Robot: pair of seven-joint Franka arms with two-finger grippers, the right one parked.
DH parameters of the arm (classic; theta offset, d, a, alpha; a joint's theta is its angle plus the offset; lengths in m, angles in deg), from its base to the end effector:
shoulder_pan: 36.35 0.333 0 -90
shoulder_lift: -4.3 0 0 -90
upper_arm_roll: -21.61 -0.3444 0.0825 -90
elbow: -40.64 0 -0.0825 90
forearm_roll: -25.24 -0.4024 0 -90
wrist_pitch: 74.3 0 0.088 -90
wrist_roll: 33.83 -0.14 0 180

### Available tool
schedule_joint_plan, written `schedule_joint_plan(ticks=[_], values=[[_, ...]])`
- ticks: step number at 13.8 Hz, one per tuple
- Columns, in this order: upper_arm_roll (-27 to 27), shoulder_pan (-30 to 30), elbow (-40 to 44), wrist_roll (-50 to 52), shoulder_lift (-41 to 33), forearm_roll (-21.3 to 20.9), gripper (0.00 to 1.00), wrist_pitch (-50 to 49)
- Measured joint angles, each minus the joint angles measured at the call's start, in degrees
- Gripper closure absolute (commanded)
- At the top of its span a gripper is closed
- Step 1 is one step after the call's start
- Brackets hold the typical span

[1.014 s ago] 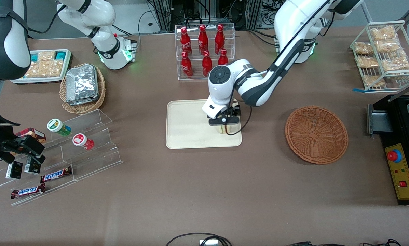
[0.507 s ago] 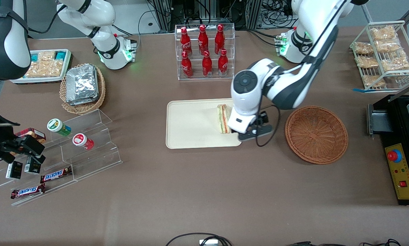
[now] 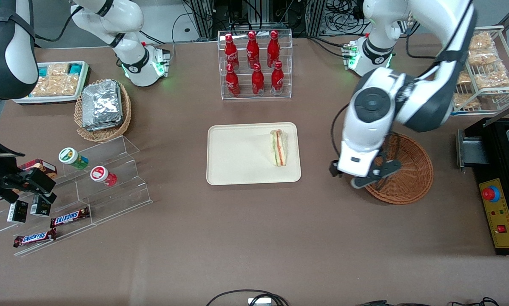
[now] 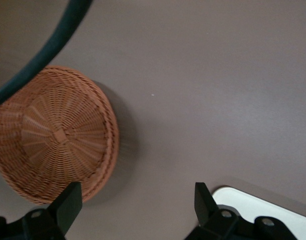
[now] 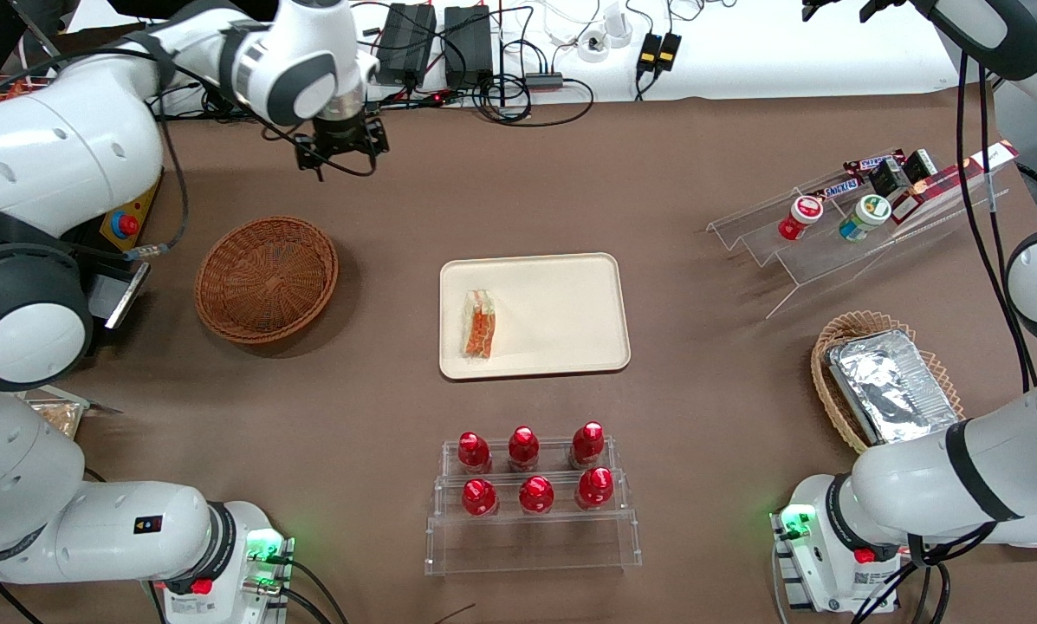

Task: Place sandwich from basket to tray

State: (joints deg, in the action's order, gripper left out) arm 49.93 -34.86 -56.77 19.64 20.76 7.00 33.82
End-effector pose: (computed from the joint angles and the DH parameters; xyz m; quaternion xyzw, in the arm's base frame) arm 0.6058 -0.2424 0.4253 -0.9793 -0.1827 -0.0296 0.0821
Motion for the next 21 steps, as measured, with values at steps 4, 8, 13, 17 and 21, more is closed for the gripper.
schedule_joint_plan(ticks=[4,8,13,17,21], values=[[0.0,5.4,2.7,-12.0,-3.0,4.2,0.01,-8.2],[-3.0,9.1,6.9,-24.3,-5.5,7.3,0.01,-14.8],[-11.5,8.2,7.0,-38.7,-9.7,10.7,0.01,-18.4],[-16.7,6.4,7.9,-47.0,-12.4,13.8,0.01,-21.4],[-19.2,5.0,10.0,-54.7,-13.0,14.3,0.01,-23.8]])
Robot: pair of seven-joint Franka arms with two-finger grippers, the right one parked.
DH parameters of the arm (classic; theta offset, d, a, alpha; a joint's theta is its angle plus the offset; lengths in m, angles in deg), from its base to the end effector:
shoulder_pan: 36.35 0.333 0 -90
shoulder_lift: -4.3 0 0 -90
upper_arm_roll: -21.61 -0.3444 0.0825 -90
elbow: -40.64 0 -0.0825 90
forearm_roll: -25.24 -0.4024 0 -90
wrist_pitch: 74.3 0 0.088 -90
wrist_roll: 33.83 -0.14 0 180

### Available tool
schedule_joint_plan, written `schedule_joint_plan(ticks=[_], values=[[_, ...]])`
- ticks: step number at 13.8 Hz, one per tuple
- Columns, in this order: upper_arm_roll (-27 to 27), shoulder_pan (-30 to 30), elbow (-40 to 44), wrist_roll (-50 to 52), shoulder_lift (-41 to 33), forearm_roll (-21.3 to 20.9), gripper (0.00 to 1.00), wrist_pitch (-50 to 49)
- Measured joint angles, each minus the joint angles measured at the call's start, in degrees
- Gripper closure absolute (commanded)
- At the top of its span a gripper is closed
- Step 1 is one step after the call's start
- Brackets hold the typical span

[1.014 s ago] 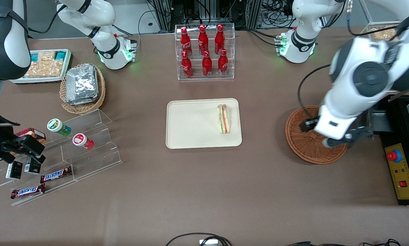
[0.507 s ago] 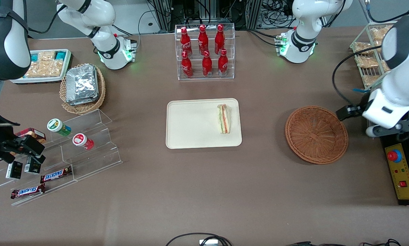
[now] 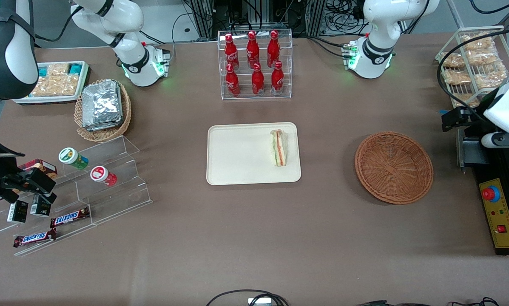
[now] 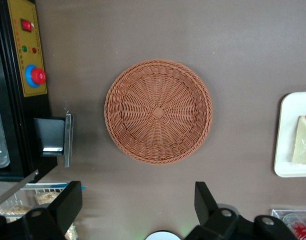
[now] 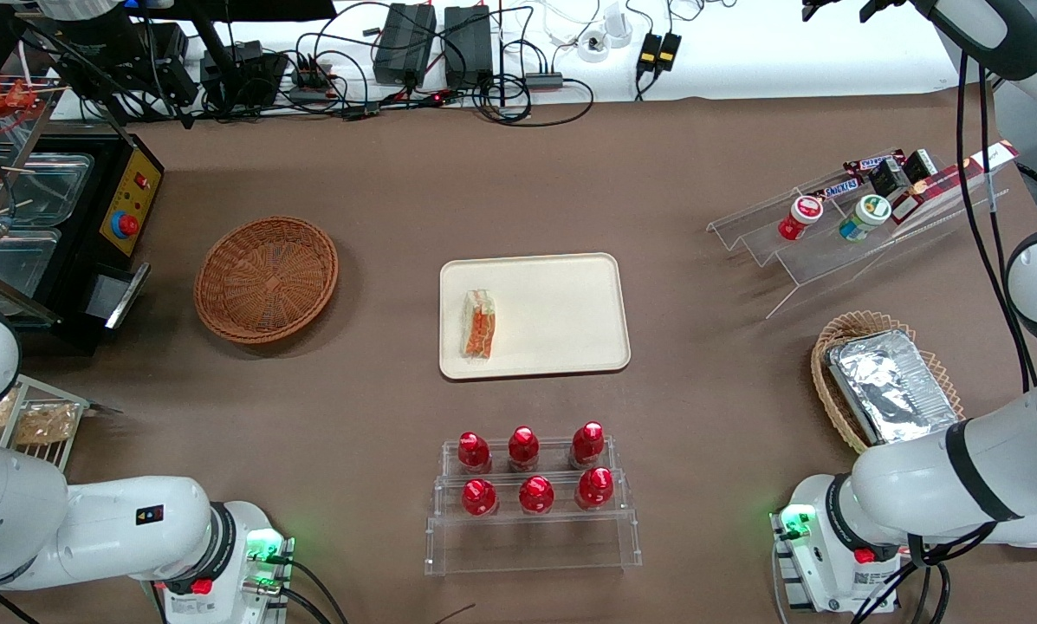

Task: Place sandwich from basket to tray

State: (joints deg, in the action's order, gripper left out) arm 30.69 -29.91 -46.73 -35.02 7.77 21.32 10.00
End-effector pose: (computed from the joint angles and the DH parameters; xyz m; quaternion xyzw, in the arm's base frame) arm 0.5780 -0.0138 0.5999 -0.9974 0.0320 0.0563 0.0301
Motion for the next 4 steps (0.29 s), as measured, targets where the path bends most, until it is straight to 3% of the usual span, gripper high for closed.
schedule_joint_plan(ticks=[4], values=[[0.0,-1.2,0.1,-3.7,0.0,0.0,0.01,-0.1]])
